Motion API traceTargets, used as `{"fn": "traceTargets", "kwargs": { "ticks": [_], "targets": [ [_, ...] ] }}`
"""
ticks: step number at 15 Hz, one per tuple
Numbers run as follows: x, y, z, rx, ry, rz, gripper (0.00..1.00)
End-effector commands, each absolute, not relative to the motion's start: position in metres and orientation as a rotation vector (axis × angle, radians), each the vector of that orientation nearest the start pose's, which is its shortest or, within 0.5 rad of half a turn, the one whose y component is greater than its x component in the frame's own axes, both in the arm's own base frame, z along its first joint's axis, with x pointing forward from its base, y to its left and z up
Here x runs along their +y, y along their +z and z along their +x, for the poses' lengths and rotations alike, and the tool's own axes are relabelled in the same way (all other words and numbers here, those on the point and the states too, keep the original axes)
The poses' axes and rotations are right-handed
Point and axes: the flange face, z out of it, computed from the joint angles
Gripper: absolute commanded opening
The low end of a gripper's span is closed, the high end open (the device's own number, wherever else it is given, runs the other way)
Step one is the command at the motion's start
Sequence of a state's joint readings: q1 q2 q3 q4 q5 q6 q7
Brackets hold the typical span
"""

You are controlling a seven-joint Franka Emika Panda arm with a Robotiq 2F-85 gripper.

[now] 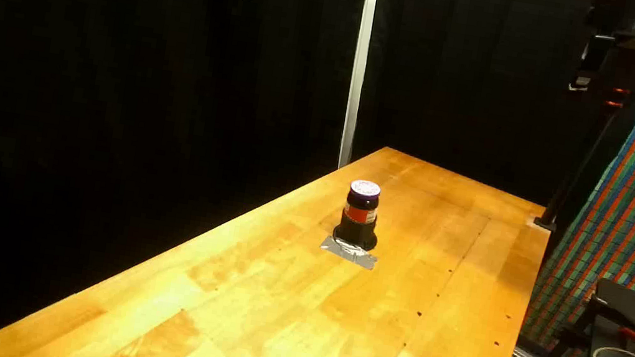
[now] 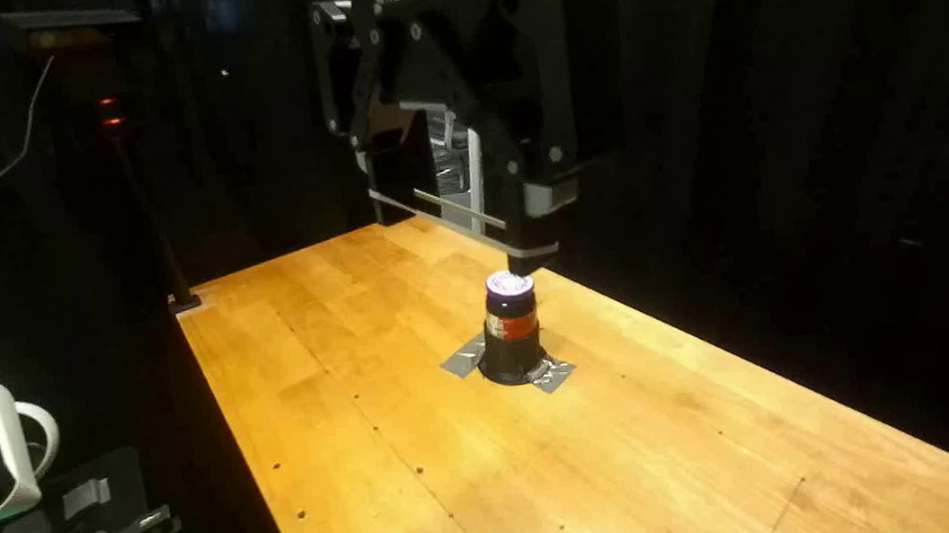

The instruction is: Put the rubber band around the jar.

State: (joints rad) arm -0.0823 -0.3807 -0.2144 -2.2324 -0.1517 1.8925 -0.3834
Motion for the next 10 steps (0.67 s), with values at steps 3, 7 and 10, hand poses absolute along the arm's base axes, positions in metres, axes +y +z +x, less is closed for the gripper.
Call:
{"fn": "traceTargets", "kwargs": {
  "ticks": [3, 7, 10],
  "targets": [
    [-0.149, 0.528, 0.421, -0.233, -0.034, -3.209, 1.0],
    [-0.144, 0.531, 0.434, -0.236, -0.017, -3.201, 1.0],
    [-0.096, 0.524, 0.493, -0.287, 0.063, -3.166, 1.0]
  ]
}}
